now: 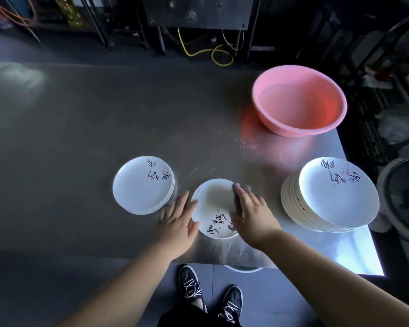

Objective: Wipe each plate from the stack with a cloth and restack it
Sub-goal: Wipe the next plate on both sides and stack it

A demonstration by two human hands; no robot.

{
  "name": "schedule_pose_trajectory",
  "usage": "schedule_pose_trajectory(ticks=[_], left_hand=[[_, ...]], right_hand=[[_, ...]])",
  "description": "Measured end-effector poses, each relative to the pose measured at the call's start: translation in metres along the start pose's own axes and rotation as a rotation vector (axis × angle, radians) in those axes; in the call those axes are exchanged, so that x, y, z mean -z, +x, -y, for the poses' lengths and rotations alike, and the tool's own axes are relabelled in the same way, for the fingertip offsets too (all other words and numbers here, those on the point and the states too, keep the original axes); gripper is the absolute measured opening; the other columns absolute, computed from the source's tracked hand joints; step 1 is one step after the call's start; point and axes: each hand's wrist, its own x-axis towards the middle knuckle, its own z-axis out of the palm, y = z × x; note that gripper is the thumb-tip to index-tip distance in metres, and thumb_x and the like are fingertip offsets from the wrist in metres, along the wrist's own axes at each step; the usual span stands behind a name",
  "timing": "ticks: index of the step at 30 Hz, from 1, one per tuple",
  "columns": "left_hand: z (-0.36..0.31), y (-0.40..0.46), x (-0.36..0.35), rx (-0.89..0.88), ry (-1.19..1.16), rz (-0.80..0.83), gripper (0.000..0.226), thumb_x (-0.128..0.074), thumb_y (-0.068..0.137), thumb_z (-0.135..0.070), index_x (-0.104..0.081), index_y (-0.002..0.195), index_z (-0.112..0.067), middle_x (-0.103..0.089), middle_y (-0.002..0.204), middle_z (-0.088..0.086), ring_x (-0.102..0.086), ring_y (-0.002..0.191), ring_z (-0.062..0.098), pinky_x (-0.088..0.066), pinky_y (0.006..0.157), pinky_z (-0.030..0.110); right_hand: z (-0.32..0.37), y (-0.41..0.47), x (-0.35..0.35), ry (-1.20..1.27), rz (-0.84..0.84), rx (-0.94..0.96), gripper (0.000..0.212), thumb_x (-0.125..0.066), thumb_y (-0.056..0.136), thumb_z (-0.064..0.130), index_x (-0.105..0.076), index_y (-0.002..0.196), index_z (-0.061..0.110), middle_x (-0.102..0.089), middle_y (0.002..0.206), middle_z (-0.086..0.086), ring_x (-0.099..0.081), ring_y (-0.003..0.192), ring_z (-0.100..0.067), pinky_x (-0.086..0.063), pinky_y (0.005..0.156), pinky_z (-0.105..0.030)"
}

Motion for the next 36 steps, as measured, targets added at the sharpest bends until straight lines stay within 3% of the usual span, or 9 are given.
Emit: schedule_pose_trajectory(ticks=[3, 6, 15, 19, 23, 27, 29, 33, 36], left_hand=[[0.001, -0.003, -0.010, -0.043, -0.003, -0.021, 0.067, -0.043, 0.099, -0.045, -0.035, 0.162, -0.022, -0.024, 0.172, -0.004, -0.026, 0.158, 0.026, -0.018, 0.126, 0.050], [0.001, -0.004, -0.016, -0.056, 0.009, -0.031, 0.071, -0.041, 0.100, -0.043, -0.027, 0.165, -0.018, -0.021, 0.173, -0.003, -0.018, 0.160, 0.024, -0.016, 0.128, 0.054], [0.003, -0.004, -0.019, -0.043, 0.063, -0.007, 0.083, -0.045, 0.099, -0.058, -0.021, 0.166, -0.016, -0.021, 0.173, 0.000, -0.012, 0.161, 0.025, -0.015, 0.129, 0.054], [0.004, -0.003, -0.021, -0.048, 0.069, -0.037, 0.079, -0.039, 0.101, -0.058, -0.022, 0.166, -0.017, -0.020, 0.174, -0.001, -0.015, 0.161, 0.025, -0.018, 0.128, 0.055], [0.004, -0.003, -0.022, -0.059, 0.070, -0.054, 0.077, -0.040, 0.101, -0.055, -0.023, 0.166, -0.017, -0.019, 0.174, -0.001, -0.015, 0.161, 0.026, -0.018, 0.128, 0.056], [0.004, -0.004, -0.021, -0.059, 0.065, -0.056, 0.080, -0.047, 0.099, -0.055, -0.025, 0.165, -0.016, -0.020, 0.173, 0.000, -0.014, 0.161, 0.027, -0.017, 0.128, 0.055], [0.004, -0.003, -0.021, -0.057, 0.061, -0.057, 0.079, -0.046, 0.099, -0.056, -0.026, 0.165, -0.016, -0.021, 0.173, 0.000, -0.015, 0.161, 0.027, -0.019, 0.128, 0.056], [0.004, -0.002, -0.022, -0.064, 0.056, -0.092, 0.078, -0.052, 0.099, -0.051, -0.029, 0.164, -0.016, -0.023, 0.173, -0.001, -0.019, 0.160, 0.027, -0.023, 0.126, 0.057], [0.003, -0.002, -0.021, -0.064, 0.058, -0.087, 0.077, -0.055, 0.098, -0.049, -0.030, 0.164, -0.017, -0.023, 0.173, -0.001, -0.018, 0.160, 0.027, -0.022, 0.126, 0.056]], right_hand=[[0.001, -0.003, -0.020, -0.310, 0.153, 0.130, 0.082, -0.033, 0.104, 0.061, -0.002, 0.169, 0.021, 0.006, 0.176, 0.004, 0.021, 0.159, -0.034, 0.013, 0.129, -0.047], [-0.002, 0.001, -0.036, -0.393, 0.220, 0.228, 0.089, -0.024, 0.101, 0.068, 0.000, 0.169, 0.016, 0.017, 0.175, 0.003, 0.033, 0.155, -0.022, 0.021, 0.126, -0.041], [0.012, 0.040, -0.049, -0.351, 0.234, 0.299, 0.096, -0.018, 0.095, 0.080, 0.006, 0.167, 0.022, 0.020, 0.173, 0.006, 0.022, 0.159, -0.017, 0.010, 0.129, -0.037], [0.004, 0.006, -0.049, -0.404, 0.232, 0.560, 0.090, -0.028, 0.097, 0.079, -0.037, 0.162, 0.017, -0.029, 0.171, -0.003, -0.020, 0.160, -0.028, -0.020, 0.129, -0.050], [-0.013, 0.010, -0.045, -0.441, 0.266, 0.608, 0.090, -0.018, 0.099, 0.078, -0.052, 0.151, 0.012, -0.039, 0.166, -0.008, -0.031, 0.156, -0.033, -0.035, 0.122, -0.056], [0.000, 0.047, -0.028, -0.457, 0.322, 0.339, 0.106, -0.002, 0.086, 0.083, -0.019, 0.166, 0.014, 0.018, 0.175, -0.003, 0.020, 0.160, -0.022, 0.003, 0.132, -0.044], [0.002, 0.041, -0.024, -0.474, 0.341, 0.337, 0.103, -0.003, 0.092, 0.082, -0.011, 0.167, 0.012, 0.027, 0.171, -0.005, 0.028, 0.157, -0.021, 0.011, 0.130, -0.041], [-0.017, -0.012, -0.039, -0.527, 0.318, 0.571, 0.099, -0.018, 0.099, 0.081, -0.028, 0.164, 0.007, -0.017, 0.173, -0.013, -0.010, 0.159, -0.033, -0.025, 0.127, -0.052], [-0.029, -0.012, -0.043, -0.548, 0.333, 0.585, 0.095, -0.019, 0.098, 0.082, -0.026, 0.166, 0.014, -0.022, 0.172, -0.008, -0.020, 0.159, -0.032, -0.012, 0.125, -0.047]])
